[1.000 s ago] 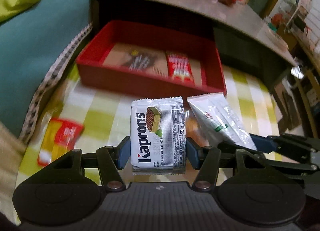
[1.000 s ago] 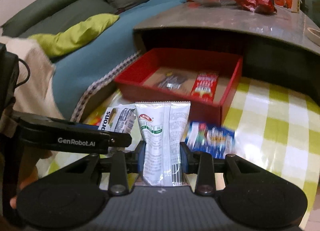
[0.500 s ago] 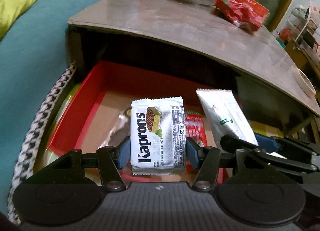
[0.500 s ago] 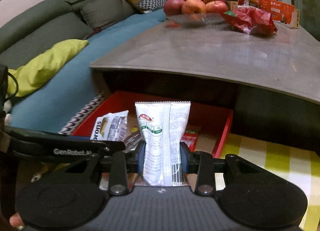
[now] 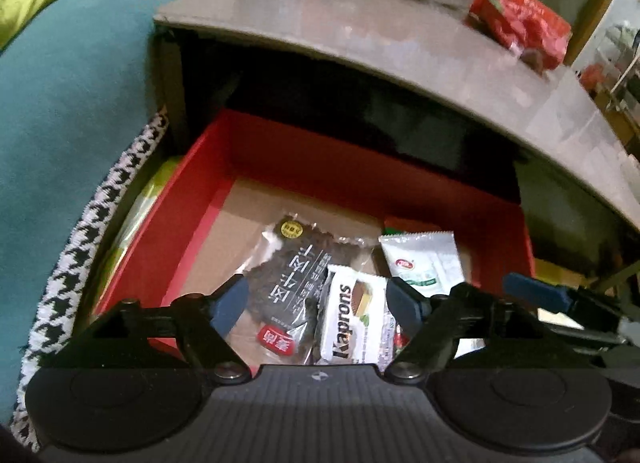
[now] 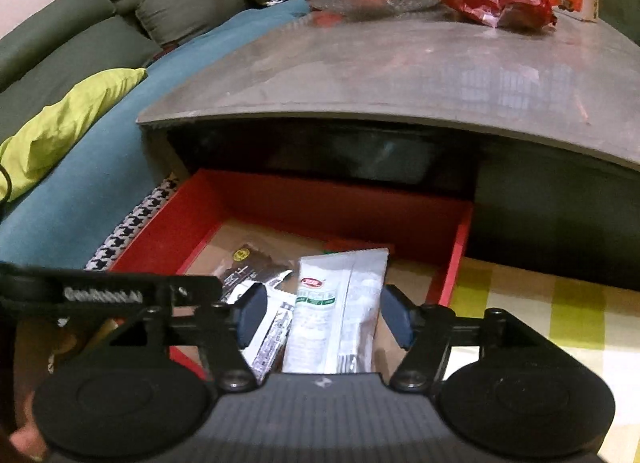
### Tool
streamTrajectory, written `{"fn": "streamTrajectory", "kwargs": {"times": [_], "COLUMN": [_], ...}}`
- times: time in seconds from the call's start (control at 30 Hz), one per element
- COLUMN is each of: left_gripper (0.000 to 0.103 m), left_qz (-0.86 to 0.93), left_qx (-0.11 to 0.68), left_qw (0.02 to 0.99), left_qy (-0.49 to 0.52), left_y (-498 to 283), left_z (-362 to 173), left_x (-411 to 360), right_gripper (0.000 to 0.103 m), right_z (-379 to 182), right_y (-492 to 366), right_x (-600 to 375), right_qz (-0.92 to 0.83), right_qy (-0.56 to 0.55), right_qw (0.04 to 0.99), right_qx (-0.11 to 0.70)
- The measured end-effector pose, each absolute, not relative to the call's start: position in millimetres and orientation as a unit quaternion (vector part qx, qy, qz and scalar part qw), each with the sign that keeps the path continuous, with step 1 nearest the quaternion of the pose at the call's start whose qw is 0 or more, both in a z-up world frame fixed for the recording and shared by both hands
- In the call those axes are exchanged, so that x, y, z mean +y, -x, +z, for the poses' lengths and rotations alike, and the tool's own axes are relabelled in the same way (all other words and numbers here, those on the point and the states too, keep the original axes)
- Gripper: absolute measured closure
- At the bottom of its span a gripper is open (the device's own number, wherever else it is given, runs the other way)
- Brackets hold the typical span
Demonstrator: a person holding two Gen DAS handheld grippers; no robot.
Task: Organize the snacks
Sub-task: 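Lower both packets into the red box and open both tools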
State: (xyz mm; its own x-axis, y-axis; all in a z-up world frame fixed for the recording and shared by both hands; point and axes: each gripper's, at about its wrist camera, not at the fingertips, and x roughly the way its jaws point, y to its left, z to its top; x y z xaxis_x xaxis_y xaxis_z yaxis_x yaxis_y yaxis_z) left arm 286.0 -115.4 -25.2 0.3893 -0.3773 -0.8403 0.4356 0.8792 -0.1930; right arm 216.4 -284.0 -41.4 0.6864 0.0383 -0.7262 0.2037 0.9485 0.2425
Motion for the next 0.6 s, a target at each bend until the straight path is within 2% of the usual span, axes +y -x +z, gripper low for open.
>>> {"fn": "streamTrajectory", "kwargs": {"times": [0.6], "left_gripper": [0.019], "left_qz": [-0.237], "left_qx": [0.489], "left_qw": [0.839], "left_qy": [-0.044], "left_y": [-273.2], "left_z": [-14.2], "left_x": [-113.5], "right_gripper": [0.029], "right_z": [-27.5], "right_y": [-207.3], "right_x": [-282.2], "right_qz": [-0.050], "right_qy": [-0.154], "right_qw": [0.911], "right_qx": [0.378]}}
